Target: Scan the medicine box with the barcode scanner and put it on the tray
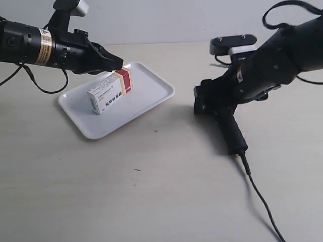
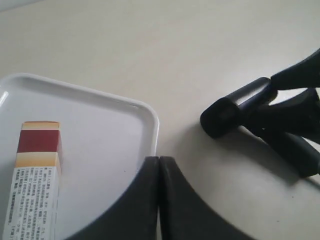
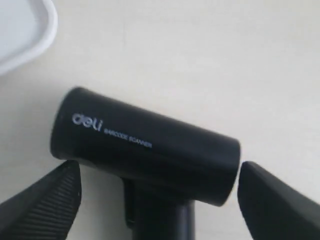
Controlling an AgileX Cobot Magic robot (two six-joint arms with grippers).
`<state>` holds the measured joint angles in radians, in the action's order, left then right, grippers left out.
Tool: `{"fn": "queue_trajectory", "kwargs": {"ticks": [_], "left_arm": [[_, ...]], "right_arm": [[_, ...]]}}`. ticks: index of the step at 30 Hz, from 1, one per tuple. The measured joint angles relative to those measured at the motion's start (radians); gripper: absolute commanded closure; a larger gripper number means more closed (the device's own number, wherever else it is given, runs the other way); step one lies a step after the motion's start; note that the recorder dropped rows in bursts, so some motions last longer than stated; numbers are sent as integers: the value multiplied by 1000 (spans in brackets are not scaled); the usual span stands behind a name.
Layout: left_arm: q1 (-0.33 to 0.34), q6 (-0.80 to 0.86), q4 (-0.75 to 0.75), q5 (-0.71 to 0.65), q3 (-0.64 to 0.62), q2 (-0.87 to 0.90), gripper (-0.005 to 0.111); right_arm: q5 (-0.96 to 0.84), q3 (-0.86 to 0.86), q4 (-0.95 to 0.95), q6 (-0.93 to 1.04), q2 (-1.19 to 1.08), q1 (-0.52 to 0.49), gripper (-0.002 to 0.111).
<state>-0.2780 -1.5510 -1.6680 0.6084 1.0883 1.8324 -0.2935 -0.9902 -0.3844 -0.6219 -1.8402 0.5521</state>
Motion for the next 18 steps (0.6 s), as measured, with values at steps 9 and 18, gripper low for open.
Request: {"fn": "queue_trajectory", "kwargs": {"ticks": [9,18], "left_arm": [[0,-69,-54,98,-73,-197,106],[0,292,397,90,-454,-541,106]], "right_arm": [[-161,30,-80,-2,364,0,89],[59,277,-80,-54,751,0,108]]}}
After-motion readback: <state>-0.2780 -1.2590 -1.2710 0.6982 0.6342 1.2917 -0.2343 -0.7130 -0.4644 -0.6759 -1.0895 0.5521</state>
